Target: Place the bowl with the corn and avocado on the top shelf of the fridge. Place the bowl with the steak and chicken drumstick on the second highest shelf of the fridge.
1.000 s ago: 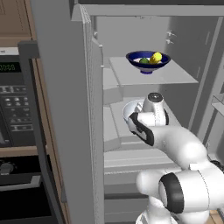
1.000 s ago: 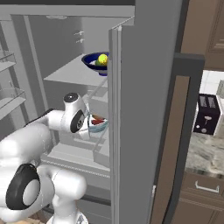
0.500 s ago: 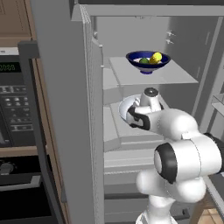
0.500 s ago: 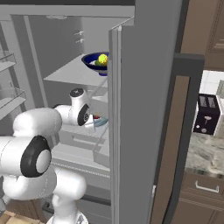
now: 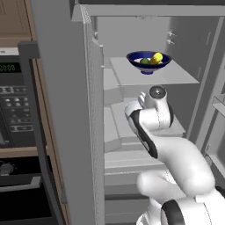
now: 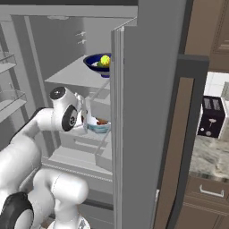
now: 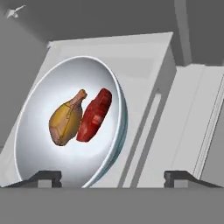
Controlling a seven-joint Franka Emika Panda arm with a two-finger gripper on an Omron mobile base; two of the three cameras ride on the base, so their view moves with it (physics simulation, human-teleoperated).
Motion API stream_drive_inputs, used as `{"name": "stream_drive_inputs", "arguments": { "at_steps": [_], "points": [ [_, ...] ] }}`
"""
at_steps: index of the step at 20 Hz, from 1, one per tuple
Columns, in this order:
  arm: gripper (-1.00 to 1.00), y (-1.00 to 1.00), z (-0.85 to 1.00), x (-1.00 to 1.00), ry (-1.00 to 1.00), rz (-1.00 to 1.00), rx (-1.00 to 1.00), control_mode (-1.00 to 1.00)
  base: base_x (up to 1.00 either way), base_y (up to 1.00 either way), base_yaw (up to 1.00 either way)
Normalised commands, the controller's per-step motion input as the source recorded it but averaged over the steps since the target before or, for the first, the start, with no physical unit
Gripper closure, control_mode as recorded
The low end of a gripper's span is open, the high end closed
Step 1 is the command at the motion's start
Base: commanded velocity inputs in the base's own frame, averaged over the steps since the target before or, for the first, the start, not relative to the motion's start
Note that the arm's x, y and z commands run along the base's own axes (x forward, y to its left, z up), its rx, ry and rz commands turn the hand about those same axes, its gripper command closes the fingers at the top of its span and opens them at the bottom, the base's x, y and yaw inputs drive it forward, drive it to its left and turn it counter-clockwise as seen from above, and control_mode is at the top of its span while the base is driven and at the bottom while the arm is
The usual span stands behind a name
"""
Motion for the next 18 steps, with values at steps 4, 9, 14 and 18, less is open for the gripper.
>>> {"name": "stream_drive_inputs", "arguments": {
  "at_steps": [4, 9, 14, 18],
  "points": [
    [-1.00, 0.11, 1.00, -1.00, -0.30, -0.05, -0.05, -1.00, 0.00, 0.00, 0.00],
    [-1.00, 0.13, 1.00, -1.00, -0.27, -0.06, -0.01, -1.00, 0.00, 0.00, 0.00],
    [-1.00, 0.07, 1.00, -1.00, -0.24, -0.08, 0.00, -1.00, 0.00, 0.00, 0.00],
    [-1.00, -0.13, 0.87, -1.00, -0.13, -0.05, 0.05, -1.00, 0.00, 0.00, 0.00]
  ]
}}
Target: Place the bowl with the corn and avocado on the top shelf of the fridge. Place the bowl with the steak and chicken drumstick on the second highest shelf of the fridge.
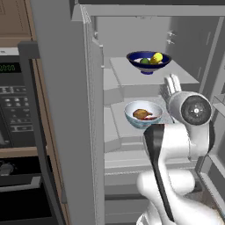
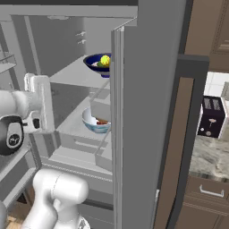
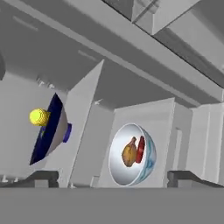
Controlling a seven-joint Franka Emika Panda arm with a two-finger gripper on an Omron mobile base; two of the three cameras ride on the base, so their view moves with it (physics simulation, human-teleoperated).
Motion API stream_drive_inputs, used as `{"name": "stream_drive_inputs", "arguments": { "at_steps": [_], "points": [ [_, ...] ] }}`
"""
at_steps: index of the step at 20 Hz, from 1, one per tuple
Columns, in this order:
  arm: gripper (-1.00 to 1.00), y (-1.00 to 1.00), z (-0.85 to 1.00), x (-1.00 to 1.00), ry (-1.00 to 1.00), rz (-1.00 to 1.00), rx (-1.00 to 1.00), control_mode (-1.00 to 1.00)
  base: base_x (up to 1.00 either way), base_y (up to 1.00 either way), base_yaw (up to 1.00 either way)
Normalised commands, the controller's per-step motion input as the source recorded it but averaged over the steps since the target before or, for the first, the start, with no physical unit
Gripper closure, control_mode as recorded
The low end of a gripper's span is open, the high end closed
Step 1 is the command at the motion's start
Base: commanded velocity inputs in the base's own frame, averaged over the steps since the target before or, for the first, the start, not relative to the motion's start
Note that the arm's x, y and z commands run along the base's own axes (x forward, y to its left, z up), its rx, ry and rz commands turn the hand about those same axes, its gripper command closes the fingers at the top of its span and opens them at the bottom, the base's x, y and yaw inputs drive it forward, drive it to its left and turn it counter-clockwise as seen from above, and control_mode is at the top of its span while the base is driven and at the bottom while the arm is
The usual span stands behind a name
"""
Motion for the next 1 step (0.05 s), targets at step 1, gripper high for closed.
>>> {"name": "stream_drive_inputs", "arguments": {
  "at_steps": [1],
  "points": [
    [-1.00, 0.00, 0.00, -0.17, -0.13, 0.00, 0.00, -1.00, 0.00, 0.00, 0.00]
  ]
}}
